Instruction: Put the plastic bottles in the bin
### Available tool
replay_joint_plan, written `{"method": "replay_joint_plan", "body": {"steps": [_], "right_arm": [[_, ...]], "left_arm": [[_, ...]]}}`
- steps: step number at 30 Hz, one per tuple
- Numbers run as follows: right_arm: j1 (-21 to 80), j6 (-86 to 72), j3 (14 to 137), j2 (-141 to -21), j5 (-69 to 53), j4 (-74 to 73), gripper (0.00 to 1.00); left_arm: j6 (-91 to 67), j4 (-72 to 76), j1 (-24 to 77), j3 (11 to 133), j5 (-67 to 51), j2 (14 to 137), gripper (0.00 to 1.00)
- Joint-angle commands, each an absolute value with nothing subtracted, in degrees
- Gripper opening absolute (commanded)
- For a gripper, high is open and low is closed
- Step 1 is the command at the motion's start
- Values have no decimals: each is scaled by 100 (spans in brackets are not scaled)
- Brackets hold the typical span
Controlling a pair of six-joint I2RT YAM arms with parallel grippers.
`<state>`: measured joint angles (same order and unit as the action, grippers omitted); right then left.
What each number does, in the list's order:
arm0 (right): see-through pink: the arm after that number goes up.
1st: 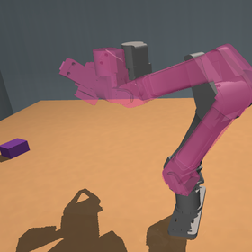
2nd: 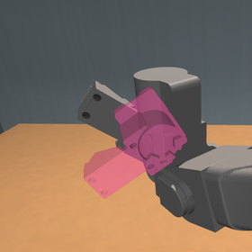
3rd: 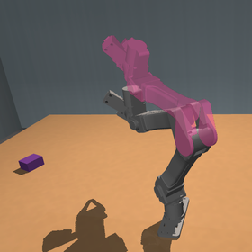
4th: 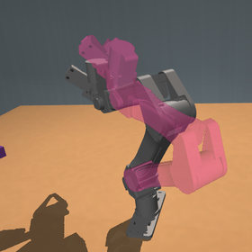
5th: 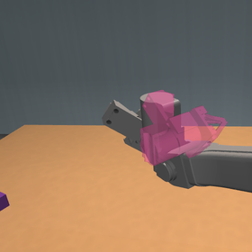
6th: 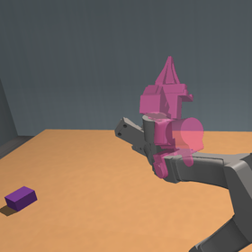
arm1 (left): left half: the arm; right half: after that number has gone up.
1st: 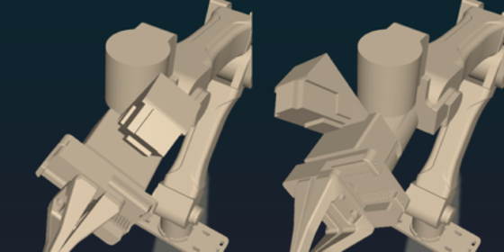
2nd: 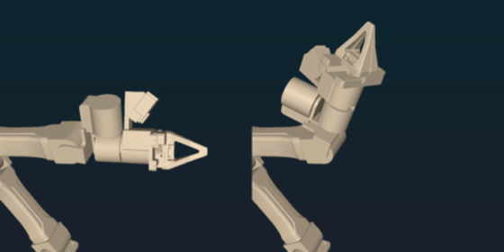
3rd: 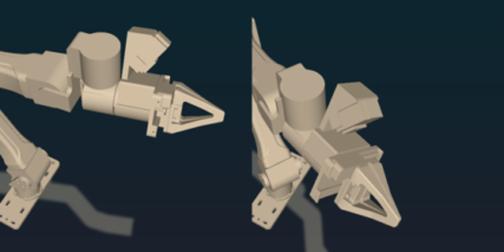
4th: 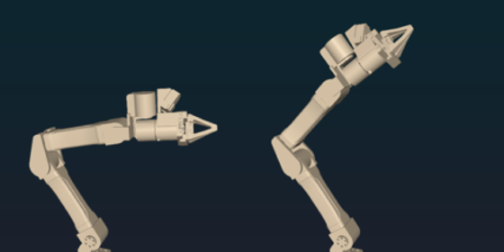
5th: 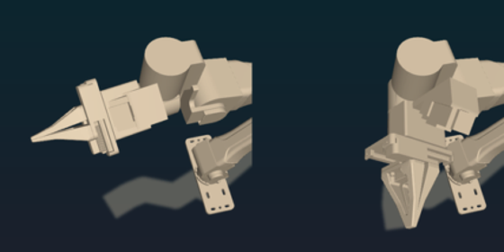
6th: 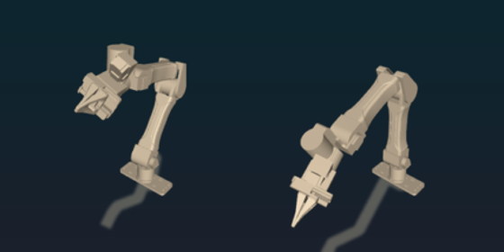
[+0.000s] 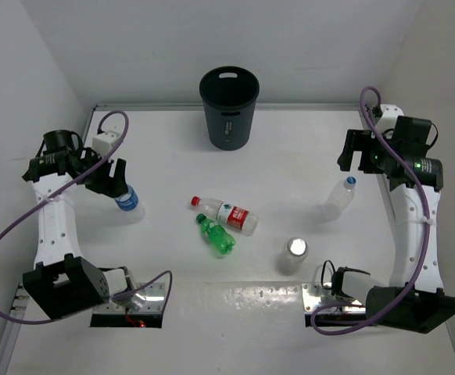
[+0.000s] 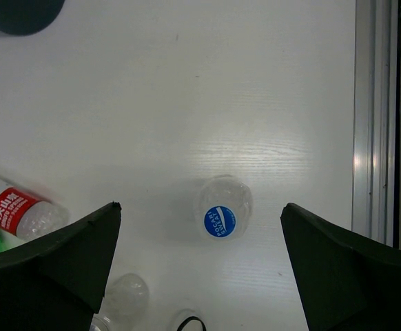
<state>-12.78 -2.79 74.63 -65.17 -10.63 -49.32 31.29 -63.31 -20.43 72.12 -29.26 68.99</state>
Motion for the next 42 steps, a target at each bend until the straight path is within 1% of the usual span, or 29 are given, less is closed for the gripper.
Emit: {"method": "replay_joint_plan", "body": {"steps": [1, 3, 11, 13, 16, 17, 18, 20, 21, 24, 25, 27, 29, 30, 31, 32, 33, 34, 35, 36, 39, 40, 42], "right_arm": [[-1283, -220, 7427, -6363, -1072, -4746, 97], [-1275, -220, 7444, -6372, -1081, -4737, 97], [-1283, -176, 7409, -6337, -1046, -4755, 97], [-1283, -193, 7392, -6337, -1046, -4755, 97], [-1266, -176, 7409, -6337, -1046, -4764, 97], [-1274, -193, 7392, -6346, -1028, -4755, 97], [-1283, -193, 7400, -6354, -1037, -4772, 97], [-1275, -185, 7383, -6354, -1037, -4755, 97], [-1274, -185, 7357, -6363, -1037, -4764, 97], [-1283, -176, 7313, -6346, -1055, -4772, 97], [-1283, -176, 7295, -6354, -1055, -4772, 96], [-1274, -115, 7330, -6398, -1063, -4895, 95], [-1274, -97, 7391, -6460, -1081, -4983, 94], [-1274, -62, 7426, -6477, -1098, -5105, 94], [-1274, -62, 7427, -6478, -1107, -5124, 92], [-1274, -35, 7418, -6486, -1151, -5176, 91], [-1274, -44, 7392, -6478, -1143, -5220, 91], [-1266, -44, 7374, -6460, -1169, -5238, 89], [-1274, -44, 7365, -6451, -1152, -5264, 89], [-1274, -53, 7357, -6425, -1151, -5282, 88], [-1292, -44, 7374, -6381, -1107, -5352, 88], [-1301, -53, 7426, -6390, -1081, -5396, 87], [-1318, -44, 7470, -6425, -1064, -5458, 87]], "left_arm": [[3252, -6179, -2118, 7207, -3217, 7013, 72], [3252, -6179, -2118, 7207, -3269, 7084, 67], [3305, -6179, -2118, 7207, -3270, 7189, 65], [3305, -6179, -2118, 7207, -3270, 7242, 63], [3305, -6179, -2118, 7154, -3270, 7242, 58], [3305, -6179, -2118, 7154, -3209, 7242, 58], [3357, -6179, -2118, 7102, -3208, 7242, 53], [3357, -6179, -2118, 7102, -3208, 7242, 49], [3410, -6179, -2118, 7102, -3208, 7242, 45], [3410, -6179, -2118, 7154, -3208, 7242, 36], [3410, -6179, -2118, 7294, -3269, 7242, 28], [3357, -6309, -2118, 7592, -3401, 7312, 24], [3297, -6363, -1952, 8452, -3551, 7478, 19], [3061, -6363, -1873, 8847, -3629, 7558, 19], [2885, -6268, -1794, 9695, -3830, 7663, 16], [2683, -6180, -1793, 10156, -3945, 7786, 14], [2254, -5961, -1697, 10613, -4042, 8066, 13], [2059, -5811, -1574, 11392, -4321, 8190, 13], [1839, -5583, -1521, 11678, -4472, 8296, 13], [1263, -4868, -1399, 11837, -4709, 8366, 10], [354, -3380, -1117, 11647, -4772, 8367, 5], [-153, -2505, -881, 11489, -4720, 8315, 3], [-517, -1892, -643, 11487, -4649, 8463, 1]]}}
